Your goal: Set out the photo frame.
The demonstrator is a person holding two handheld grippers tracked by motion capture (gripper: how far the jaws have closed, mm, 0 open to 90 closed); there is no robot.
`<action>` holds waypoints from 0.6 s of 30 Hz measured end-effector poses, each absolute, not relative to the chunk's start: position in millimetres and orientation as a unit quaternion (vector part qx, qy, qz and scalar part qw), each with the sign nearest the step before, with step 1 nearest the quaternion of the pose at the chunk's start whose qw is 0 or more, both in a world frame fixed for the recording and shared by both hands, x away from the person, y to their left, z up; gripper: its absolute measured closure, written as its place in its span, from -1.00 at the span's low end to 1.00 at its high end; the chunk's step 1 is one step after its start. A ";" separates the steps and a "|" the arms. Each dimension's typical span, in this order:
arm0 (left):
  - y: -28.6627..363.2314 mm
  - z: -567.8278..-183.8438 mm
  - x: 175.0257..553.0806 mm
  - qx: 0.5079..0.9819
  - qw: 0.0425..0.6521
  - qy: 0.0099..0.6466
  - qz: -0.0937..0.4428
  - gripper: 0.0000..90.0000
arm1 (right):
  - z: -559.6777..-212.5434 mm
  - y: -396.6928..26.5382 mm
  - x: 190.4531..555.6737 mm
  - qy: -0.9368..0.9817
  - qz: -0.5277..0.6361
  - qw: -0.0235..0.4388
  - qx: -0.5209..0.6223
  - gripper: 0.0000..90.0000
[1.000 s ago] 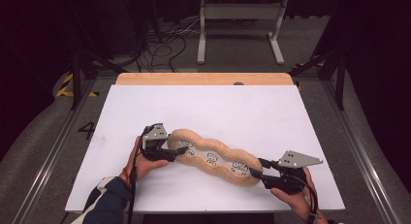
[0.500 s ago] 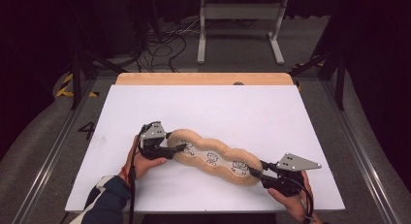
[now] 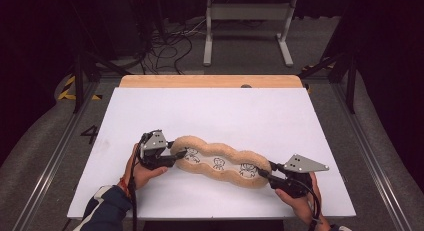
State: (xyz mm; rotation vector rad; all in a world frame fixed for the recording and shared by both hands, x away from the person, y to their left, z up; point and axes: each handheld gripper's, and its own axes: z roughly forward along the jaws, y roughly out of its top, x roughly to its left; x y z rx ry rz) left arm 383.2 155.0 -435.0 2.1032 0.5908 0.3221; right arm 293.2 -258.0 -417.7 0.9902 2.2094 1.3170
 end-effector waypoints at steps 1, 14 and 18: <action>155.0 -435.0 383.2 0.851 0.450 0.239 0.130 0.26 | -417.7 -258.0 293.2 0.787 0.469 0.192 0.353 0.43; 162.0 -438.2 372.8 0.852 0.446 0.237 0.133 0.34 | -430.3 -258.3 312.7 0.796 0.451 0.164 0.368 0.23; 157.8 -442.0 373.8 0.856 0.441 0.238 0.130 0.25 | -432.4 -255.3 312.7 0.802 0.442 0.166 0.366 0.29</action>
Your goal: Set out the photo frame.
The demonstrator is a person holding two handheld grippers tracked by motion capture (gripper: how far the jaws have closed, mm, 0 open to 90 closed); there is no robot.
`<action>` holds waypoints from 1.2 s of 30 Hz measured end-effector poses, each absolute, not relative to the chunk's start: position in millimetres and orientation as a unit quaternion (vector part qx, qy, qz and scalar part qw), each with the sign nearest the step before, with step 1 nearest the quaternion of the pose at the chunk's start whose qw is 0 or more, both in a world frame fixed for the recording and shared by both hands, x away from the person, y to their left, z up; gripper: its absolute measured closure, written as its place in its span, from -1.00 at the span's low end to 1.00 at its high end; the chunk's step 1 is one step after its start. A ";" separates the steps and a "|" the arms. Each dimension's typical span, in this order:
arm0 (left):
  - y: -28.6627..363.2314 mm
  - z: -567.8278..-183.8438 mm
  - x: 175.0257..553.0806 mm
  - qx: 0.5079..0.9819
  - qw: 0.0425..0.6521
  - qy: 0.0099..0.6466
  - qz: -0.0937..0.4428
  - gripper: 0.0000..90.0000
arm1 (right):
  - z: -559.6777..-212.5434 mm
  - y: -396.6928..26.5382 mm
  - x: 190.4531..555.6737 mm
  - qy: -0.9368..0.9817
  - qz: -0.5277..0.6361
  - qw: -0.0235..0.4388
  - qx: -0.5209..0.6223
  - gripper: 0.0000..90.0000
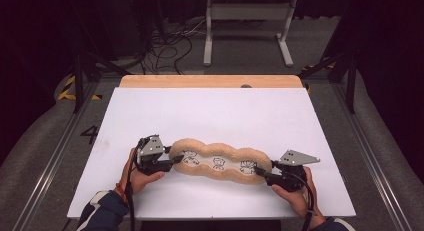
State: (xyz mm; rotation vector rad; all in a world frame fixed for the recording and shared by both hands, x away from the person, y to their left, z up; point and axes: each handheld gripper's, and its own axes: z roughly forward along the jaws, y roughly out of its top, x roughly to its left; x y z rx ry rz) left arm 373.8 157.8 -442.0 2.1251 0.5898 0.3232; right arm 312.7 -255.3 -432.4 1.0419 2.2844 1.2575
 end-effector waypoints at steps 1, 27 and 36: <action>156.7 -443.1 374.2 0.856 0.441 0.237 0.128 0.22 | -433.1 -254.2 312.3 0.804 0.439 0.167 0.364 0.29; 164.0 -440.6 359.5 0.857 0.429 0.252 0.135 0.35 | -433.9 -243.2 335.7 0.805 0.431 0.172 0.368 0.06; 172.8 -440.5 358.0 0.855 0.427 0.257 0.141 0.34 | -433.6 -233.9 338.6 0.810 0.429 0.175 0.360 0.03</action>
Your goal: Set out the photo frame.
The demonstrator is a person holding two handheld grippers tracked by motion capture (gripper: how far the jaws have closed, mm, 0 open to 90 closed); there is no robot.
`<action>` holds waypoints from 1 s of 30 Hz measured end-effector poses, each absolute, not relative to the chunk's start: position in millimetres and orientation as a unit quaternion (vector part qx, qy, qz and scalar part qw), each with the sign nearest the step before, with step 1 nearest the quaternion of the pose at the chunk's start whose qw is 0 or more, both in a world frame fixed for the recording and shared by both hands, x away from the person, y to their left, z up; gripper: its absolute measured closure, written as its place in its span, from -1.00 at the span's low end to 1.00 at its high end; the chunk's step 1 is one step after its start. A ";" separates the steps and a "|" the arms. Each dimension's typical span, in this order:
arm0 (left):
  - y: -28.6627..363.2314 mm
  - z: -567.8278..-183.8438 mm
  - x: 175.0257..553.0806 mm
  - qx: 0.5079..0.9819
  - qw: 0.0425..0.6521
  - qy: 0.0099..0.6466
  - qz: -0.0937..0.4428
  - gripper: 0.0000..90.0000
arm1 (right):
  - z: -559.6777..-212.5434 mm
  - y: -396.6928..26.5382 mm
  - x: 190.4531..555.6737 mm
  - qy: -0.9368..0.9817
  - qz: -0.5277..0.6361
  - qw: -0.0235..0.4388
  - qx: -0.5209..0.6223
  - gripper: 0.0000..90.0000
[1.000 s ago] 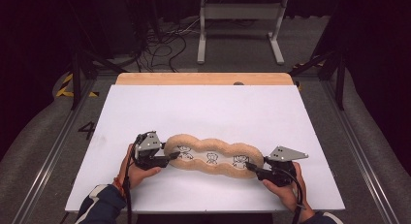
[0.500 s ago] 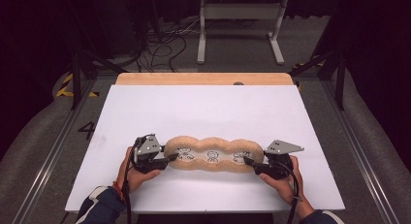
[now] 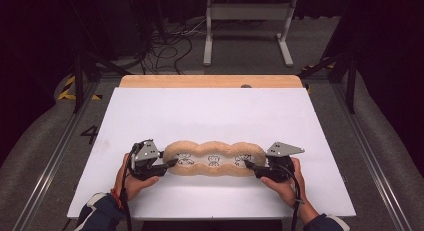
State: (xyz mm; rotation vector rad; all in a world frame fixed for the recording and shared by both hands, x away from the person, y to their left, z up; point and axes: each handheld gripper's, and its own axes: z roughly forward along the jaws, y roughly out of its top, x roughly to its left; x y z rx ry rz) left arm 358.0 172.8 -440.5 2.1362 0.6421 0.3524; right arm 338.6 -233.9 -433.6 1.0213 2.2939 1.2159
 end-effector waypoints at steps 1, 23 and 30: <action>172.7 -440.6 357.9 0.855 0.428 0.256 0.142 0.34 | -433.1 -235.4 337.8 0.808 0.431 0.174 0.362 0.01; 177.6 -438.9 350.6 0.849 0.431 0.270 0.143 0.35 | -420.0 -253.7 322.3 0.794 0.446 0.204 0.359 0.45; 175.8 -439.3 350.7 0.848 0.430 0.272 0.150 0.35 | -420.9 -253.3 320.8 0.794 0.446 0.209 0.358 0.45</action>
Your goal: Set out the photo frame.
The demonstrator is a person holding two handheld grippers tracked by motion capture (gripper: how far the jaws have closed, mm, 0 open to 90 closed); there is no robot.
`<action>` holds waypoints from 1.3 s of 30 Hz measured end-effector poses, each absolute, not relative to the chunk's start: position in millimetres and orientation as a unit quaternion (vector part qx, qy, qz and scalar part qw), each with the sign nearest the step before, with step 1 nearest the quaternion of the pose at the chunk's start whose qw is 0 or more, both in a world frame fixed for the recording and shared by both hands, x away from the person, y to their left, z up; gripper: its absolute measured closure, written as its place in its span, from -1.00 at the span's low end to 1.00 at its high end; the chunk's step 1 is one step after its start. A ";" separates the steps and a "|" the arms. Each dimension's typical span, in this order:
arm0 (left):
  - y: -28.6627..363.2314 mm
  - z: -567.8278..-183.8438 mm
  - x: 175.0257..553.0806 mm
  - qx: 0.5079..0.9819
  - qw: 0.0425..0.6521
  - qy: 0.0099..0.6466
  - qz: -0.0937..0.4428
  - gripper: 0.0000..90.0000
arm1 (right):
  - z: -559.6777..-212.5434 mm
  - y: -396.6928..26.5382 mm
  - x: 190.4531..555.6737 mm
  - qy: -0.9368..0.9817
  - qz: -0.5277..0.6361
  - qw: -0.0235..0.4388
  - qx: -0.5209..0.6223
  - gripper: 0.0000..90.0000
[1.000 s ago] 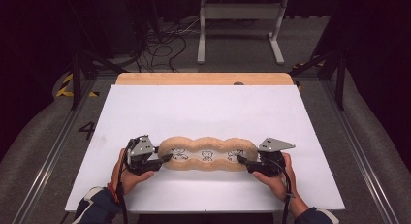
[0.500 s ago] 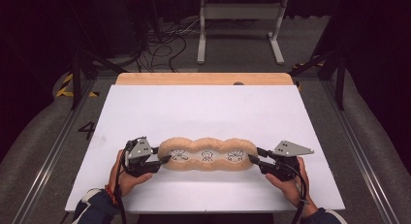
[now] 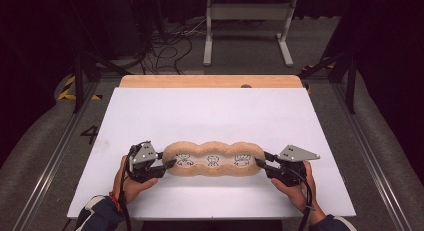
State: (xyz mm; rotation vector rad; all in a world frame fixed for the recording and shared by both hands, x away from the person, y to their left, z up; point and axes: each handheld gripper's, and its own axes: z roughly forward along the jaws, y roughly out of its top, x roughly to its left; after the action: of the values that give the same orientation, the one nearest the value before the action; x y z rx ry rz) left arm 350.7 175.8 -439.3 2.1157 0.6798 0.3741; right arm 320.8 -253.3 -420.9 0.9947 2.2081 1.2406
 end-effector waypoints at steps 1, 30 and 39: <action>175.8 -439.4 350.5 0.848 0.430 0.272 0.150 0.35 | -420.7 -253.1 320.9 0.794 0.445 0.209 0.358 0.45; 170.1 -441.1 351.1 0.851 0.420 0.270 0.164 0.26 | -420.4 -245.5 327.5 0.803 0.428 0.221 0.351 0.33; 167.5 -440.8 350.3 0.857 0.408 0.260 0.180 -0.03 | -421.8 -239.8 330.2 0.810 0.416 0.222 0.347 -0.02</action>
State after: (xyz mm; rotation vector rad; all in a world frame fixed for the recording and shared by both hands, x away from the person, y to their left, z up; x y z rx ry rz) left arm 350.3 167.5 -440.8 2.1594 0.6555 0.4528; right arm 330.2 -239.8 -421.8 0.9598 2.2388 1.1492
